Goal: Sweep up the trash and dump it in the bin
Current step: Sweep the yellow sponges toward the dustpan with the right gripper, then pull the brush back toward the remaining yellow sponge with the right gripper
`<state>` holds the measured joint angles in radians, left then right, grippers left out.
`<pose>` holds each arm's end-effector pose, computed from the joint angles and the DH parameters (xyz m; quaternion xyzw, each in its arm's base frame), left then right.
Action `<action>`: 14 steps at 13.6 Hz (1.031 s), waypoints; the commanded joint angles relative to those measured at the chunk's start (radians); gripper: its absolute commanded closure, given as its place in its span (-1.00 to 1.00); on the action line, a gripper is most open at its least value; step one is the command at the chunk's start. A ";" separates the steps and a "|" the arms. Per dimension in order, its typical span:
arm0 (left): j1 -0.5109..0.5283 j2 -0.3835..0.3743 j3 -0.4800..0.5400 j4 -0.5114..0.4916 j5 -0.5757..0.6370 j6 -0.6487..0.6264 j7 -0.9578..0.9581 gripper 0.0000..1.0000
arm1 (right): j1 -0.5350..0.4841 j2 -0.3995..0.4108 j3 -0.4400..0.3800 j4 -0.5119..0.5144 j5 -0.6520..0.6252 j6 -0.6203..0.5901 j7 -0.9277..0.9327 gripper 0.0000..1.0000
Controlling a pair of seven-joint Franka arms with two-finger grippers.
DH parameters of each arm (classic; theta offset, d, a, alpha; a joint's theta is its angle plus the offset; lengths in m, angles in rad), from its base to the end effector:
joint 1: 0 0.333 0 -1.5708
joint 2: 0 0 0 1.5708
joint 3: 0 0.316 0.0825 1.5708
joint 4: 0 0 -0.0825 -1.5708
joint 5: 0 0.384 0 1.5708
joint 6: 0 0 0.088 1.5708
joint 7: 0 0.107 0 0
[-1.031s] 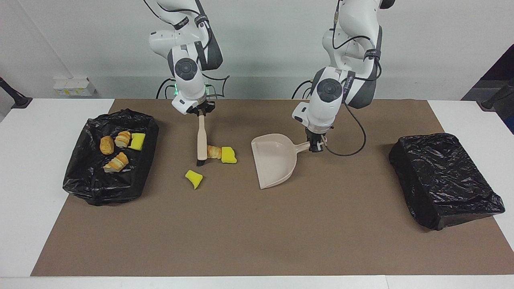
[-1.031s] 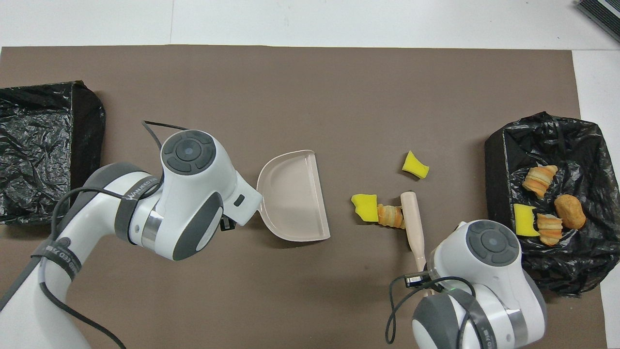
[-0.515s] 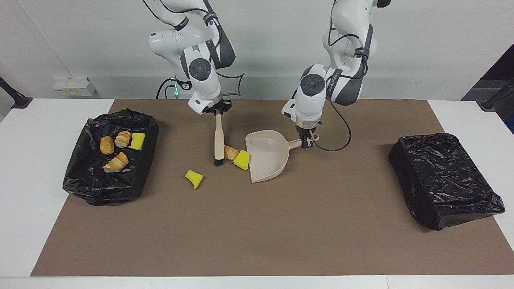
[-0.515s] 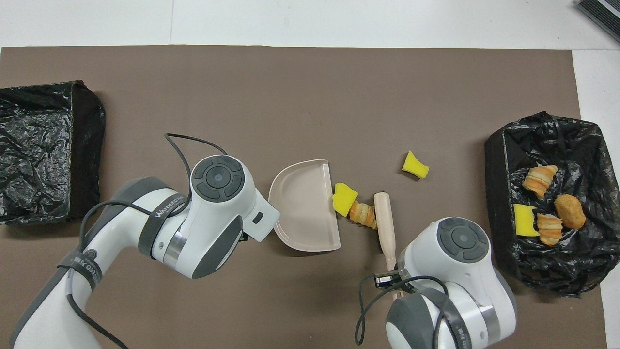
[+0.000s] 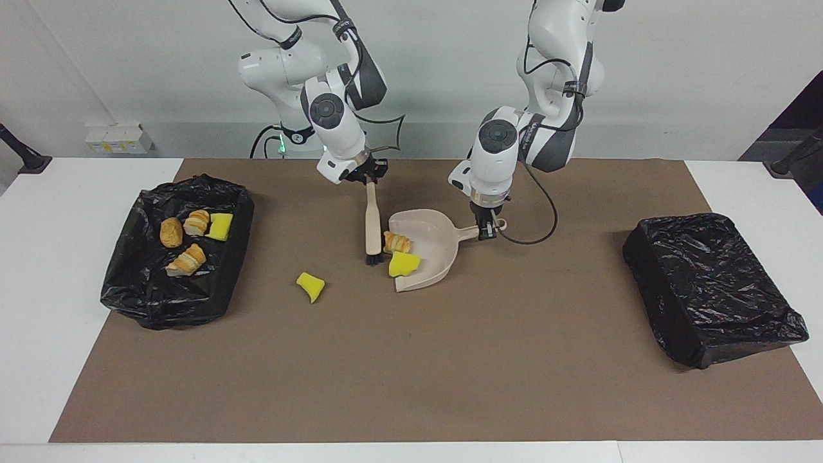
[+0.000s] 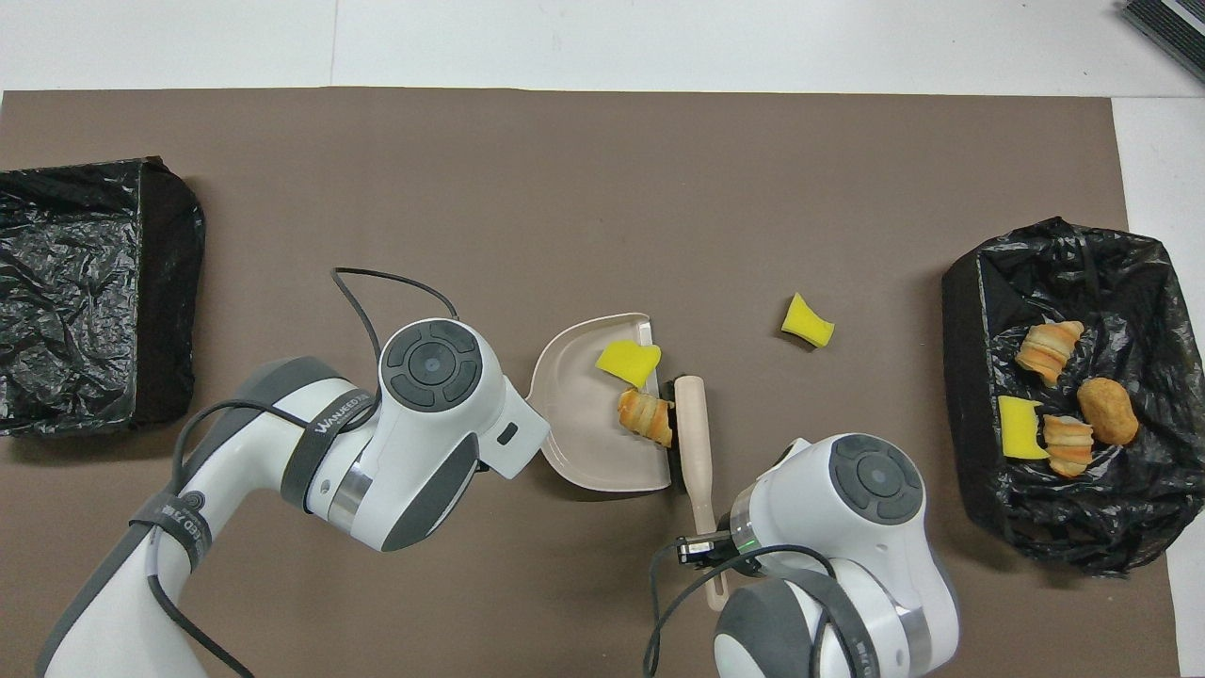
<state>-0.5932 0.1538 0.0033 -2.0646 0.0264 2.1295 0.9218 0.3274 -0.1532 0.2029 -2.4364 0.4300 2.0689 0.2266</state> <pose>0.4694 -0.3129 0.3524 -0.7218 0.6906 0.0457 0.0036 0.3726 0.2429 0.3476 -0.9813 -0.0243 0.1558 0.1107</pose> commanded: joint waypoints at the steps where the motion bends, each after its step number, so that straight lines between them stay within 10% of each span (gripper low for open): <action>1: -0.019 -0.023 0.006 -0.055 0.020 0.047 -0.027 1.00 | 0.042 0.047 0.001 0.078 0.088 0.014 -0.015 1.00; 11: -0.017 -0.007 0.006 -0.062 -0.006 0.149 -0.020 1.00 | -0.091 -0.085 -0.011 0.227 -0.254 -0.337 -0.016 1.00; 14: -0.017 -0.005 0.006 -0.057 -0.006 0.148 -0.087 1.00 | -0.207 -0.042 -0.013 0.243 -0.425 -0.275 -0.189 1.00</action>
<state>-0.5975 0.1438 0.0002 -2.1217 0.0229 2.2497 0.8870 0.1996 -0.2394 0.1820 -2.2169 0.0778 1.7640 0.1467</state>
